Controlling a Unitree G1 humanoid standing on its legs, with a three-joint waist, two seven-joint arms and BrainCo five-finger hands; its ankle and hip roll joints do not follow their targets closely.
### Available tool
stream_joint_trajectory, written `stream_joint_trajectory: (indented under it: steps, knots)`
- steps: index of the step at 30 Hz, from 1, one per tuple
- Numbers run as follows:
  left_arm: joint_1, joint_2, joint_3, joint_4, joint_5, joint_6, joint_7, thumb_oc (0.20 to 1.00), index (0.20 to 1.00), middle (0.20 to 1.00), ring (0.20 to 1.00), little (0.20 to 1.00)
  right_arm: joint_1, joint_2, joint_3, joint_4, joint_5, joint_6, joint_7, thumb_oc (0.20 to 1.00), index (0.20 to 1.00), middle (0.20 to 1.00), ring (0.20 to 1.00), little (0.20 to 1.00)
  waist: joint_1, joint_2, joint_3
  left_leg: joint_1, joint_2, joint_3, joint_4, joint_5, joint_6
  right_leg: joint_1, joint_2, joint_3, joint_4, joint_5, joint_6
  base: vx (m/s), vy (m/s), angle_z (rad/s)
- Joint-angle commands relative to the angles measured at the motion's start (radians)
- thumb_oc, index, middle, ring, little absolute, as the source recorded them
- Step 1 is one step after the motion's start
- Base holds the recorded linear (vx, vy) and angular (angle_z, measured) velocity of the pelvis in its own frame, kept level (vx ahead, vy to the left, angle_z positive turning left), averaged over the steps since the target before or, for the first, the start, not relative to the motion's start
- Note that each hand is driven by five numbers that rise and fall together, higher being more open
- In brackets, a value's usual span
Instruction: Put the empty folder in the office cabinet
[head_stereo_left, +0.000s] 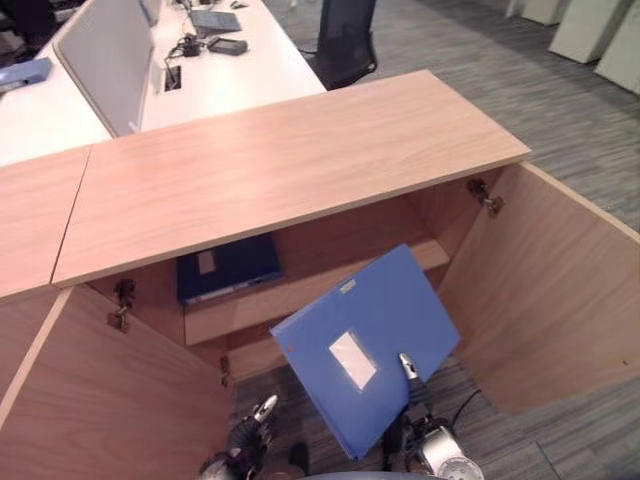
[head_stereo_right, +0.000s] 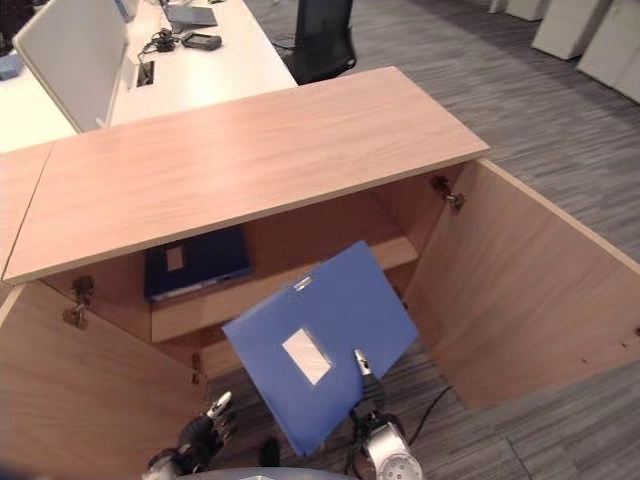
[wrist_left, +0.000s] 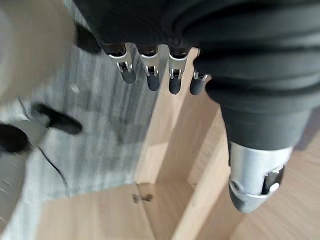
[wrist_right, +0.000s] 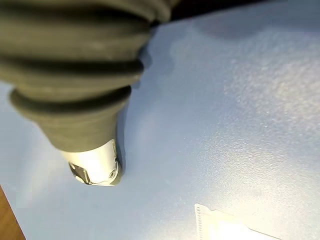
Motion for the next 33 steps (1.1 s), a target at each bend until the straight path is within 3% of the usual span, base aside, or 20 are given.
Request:
stream_joint_trajectory:
  steps: [1,3,6,8,9,10,12,13,14,15,17,18,20,22,26,29,30,31,32,33]
  knots:
    - [0.02,0.064,-0.001,-0.062,-0.045,-0.045,0.007,1.0,1.0,1.0,1.0,1.0,-0.056,0.054,0.014,-0.12,-0.018,-0.045,0.039,0.2,0.2,0.2,0.2,0.2,0.002,-0.056,-0.05,0.113,-0.021,-0.019,0.004,-0.153,0.038,-0.149,-0.051,0.001,0.053,0.018,0.009,0.39,-0.396,0.18]
    - [0.004,0.062,-0.017,-0.049,-0.04,-0.046,0.006,1.0,1.0,1.0,1.0,1.0,-0.065,0.035,0.009,-0.117,-0.008,-0.064,0.041,0.2,0.2,0.2,0.2,0.2,-0.003,-0.042,-0.064,0.104,0.022,-0.016,0.011,-0.122,0.014,-0.139,-0.019,-0.02,0.058,-0.02,-0.016,0.36,-0.354,0.33]
    - [-0.002,0.066,-0.027,-0.07,-0.029,-0.046,-0.001,1.0,1.0,1.0,1.0,1.0,-0.066,0.019,-0.006,-0.109,-0.007,-0.068,0.029,0.2,0.2,0.2,0.2,0.2,0.001,-0.035,-0.075,0.074,0.069,-0.002,0.106,-0.021,-0.019,-0.089,0.024,-0.036,0.047,-0.072,-0.059,0.3,-0.272,0.27]
    - [0.007,0.067,-0.021,-0.075,-0.022,-0.041,-0.011,1.0,1.0,1.0,1.0,1.0,-0.056,0.013,-0.01,-0.101,-0.011,-0.06,0.032,0.2,0.2,0.2,0.2,0.2,0.008,-0.046,-0.07,0.038,0.076,0.01,0.211,0.03,-0.021,-0.047,0.04,-0.036,0.033,-0.087,-0.081,0.22,-0.234,0.14]
    - [0.024,0.066,-0.019,-0.091,-0.019,-0.03,-0.022,1.0,1.0,1.0,1.0,1.0,-0.048,0.007,-0.021,-0.091,-0.015,-0.053,0.029,0.2,0.2,0.2,0.2,0.2,0.019,-0.059,-0.056,0.002,0.071,0.043,0.303,0.054,-0.007,0.0,0.043,-0.038,0.013,-0.101,-0.097,0.22,-0.218,0.05]
    - [0.033,0.066,-0.02,-0.088,-0.015,-0.025,-0.028,1.0,1.0,1.0,1.0,1.0,-0.043,0.008,-0.023,-0.084,-0.015,-0.048,0.031,0.2,0.2,0.2,0.2,0.2,0.023,-0.064,-0.051,-0.003,0.069,0.069,0.313,0.06,0.001,0.024,0.043,-0.043,0.001,-0.104,-0.1,0.15,-0.136,0.06]
    - [0.033,0.066,-0.02,-0.088,-0.015,-0.025,-0.028,1.0,1.0,1.0,1.0,1.0,-0.043,0.008,-0.023,-0.084,-0.015,-0.048,0.031,0.2,0.2,0.2,0.2,0.2,0.023,-0.064,-0.05,-0.002,0.069,0.069,0.313,0.06,0.001,0.025,0.043,-0.043,0.0,-0.104,-0.1,0.07,-0.027,-0.03]
    - [0.044,0.065,-0.021,-0.091,-0.014,-0.015,-0.035,1.0,1.0,1.0,1.0,1.0,-0.042,0.002,-0.027,-0.082,-0.026,-0.039,0.024,0.2,0.2,0.2,0.2,0.2,0.035,-0.077,-0.039,-0.063,0.022,0.109,0.302,-0.004,0.021,0.058,0.02,-0.048,-0.027,-0.118,-0.09,0.1,-0.018,-0.07]
    - [0.044,0.066,-0.02,-0.092,-0.012,-0.011,-0.032,1.0,1.0,1.0,1.0,1.0,-0.045,0.006,-0.03,-0.076,-0.025,-0.035,0.022,0.2,0.2,0.2,0.2,0.2,0.04,-0.087,-0.035,-0.094,0.001,0.12,0.281,-0.046,0.026,0.068,0.007,-0.049,-0.037,-0.122,-0.083,0.11,-0.006,-0.05]
    - [0.044,0.067,-0.021,-0.093,-0.011,-0.008,-0.029,1.0,1.0,1.0,1.0,1.0,-0.048,0.009,-0.028,-0.07,-0.026,-0.036,0.019,0.2,0.2,0.2,0.2,0.2,0.047,-0.094,-0.029,-0.129,-0.017,0.122,0.261,-0.061,0.024,0.073,-0.004,-0.051,-0.038,-0.127,-0.079,0.03,0.027,0.28]
    - [0.037,0.067,-0.022,-0.093,-0.017,-0.007,-0.022,1.0,1.0,1.0,1.0,1.0,-0.063,0.013,-0.024,-0.057,-0.036,-0.038,0.01,0.2,0.2,0.2,0.2,0.2,0.062,-0.094,-0.009,-0.205,-0.049,0.101,0.21,-0.021,0.013,0.082,-0.011,-0.05,-0.038,-0.125,-0.073,0.0,0.075,0.26]
    - [0.027,0.062,-0.025,-0.088,-0.033,-0.011,-0.017,1.0,1.0,1.0,1.0,1.0,-0.074,0.021,-0.016,-0.05,-0.035,-0.043,0.009,0.2,0.2,0.2,0.2,0.2,0.075,-0.084,0.007,-0.251,-0.054,0.075,0.136,0.047,-0.002,0.093,-0.007,-0.048,-0.038,-0.126,-0.069,0.02,0.122,0.08]
    - [0.021,0.06,-0.028,-0.085,-0.037,-0.013,-0.016,1.0,1.0,1.0,1.0,1.0,-0.08,0.022,-0.015,-0.05,-0.036,-0.046,0.008,0.2,0.2,0.2,0.2,0.2,0.081,-0.079,0.014,-0.27,-0.055,0.076,0.099,0.065,-0.004,0.101,-0.007,-0.05,-0.038,-0.13,-0.069,0.04,0.117,0.0]
    - [0.022,0.053,-0.032,-0.078,-0.041,-0.02,-0.015,1.0,1.0,1.0,1.0,1.0,-0.061,0.037,-0.011,-0.04,-0.036,-0.032,0.023,0.2,0.2,0.2,0.2,0.2,0.085,-0.044,-0.024,-0.21,-0.056,0.044,0.004,0.098,-0.003,0.127,-0.004,-0.025,-0.038,-0.136,-0.057,0.22,0.363,-0.03]
    - [0.027,0.095,-0.027,-0.105,-0.03,-0.025,-0.017,1.0,1.0,1.0,1.0,1.0,-0.03,0.065,-0.006,-0.038,-0.047,-0.013,0.027,0.2,0.2,0.2,0.2,0.2,0.084,-0.039,-0.072,-0.141,-0.107,0.069,0.027,0.019,0.05,0.146,-0.087,0.014,-0.01,-0.126,-0.007,0.21,0.47,-0.29]
    - [0.031,0.107,-0.009,-0.107,-0.025,-0.026,-0.012,1.0,1.0,1.0,1.0,1.0,-0.027,0.073,-0.004,-0.057,-0.059,-0.007,0.031,0.2,0.2,0.2,0.2,0.2,0.093,-0.04,-0.066,-0.137,-0.132,0.096,0.076,-0.033,0.085,0.106,-0.139,0.034,0.084,-0.117,0.022,0.04,0.325,-0.24]
    - [0.036,0.111,-0.002,-0.106,-0.019,-0.026,-0.009,1.0,1.0,1.0,1.0,1.0,-0.026,0.077,0.001,-0.059,-0.059,0.004,0.036,0.2,0.2,0.2,0.2,0.2,0.091,-0.034,-0.041,-0.124,-0.149,0.114,0.099,-0.056,0.109,0.06,-0.175,0.044,0.183,-0.067,0.049,-0.04,0.325,-0.1]
    - [0.039,0.116,-0.001,-0.104,-0.016,-0.024,-0.009,1.0,1.0,1.0,1.0,1.0,-0.026,0.079,0.005,-0.062,-0.054,0.008,0.037,0.2,0.2,0.2,0.2,0.2,0.088,-0.032,-0.03,-0.12,-0.154,0.118,0.1,-0.058,0.118,0.034,-0.186,0.05,0.227,-0.034,0.053,-0.09,0.309,-0.24]
    - [0.04,0.121,-0.006,-0.096,-0.008,-0.02,-0.012,1.0,1.0,1.0,1.0,1.0,-0.025,0.079,0.014,-0.072,-0.052,0.007,0.036,0.2,0.2,0.2,0.2,0.2,0.085,-0.024,-0.013,-0.117,-0.153,0.127,0.102,-0.061,0.125,-0.002,-0.199,0.042,0.274,-0.01,0.054,-0.02,0.253,-0.32]
    - [0.051,0.126,-0.018,-0.101,-0.007,-0.015,-0.023,1.0,1.0,1.0,1.0,1.0,-0.013,0.081,0.028,-0.093,-0.053,0.019,0.039,0.2,0.2,0.2,0.2,0.2,0.083,-0.014,-0.004,-0.097,-0.15,0.137,0.099,-0.091,0.129,-0.024,-0.231,-0.015,0.299,-0.015,0.053,0.04,0.213,-0.3]
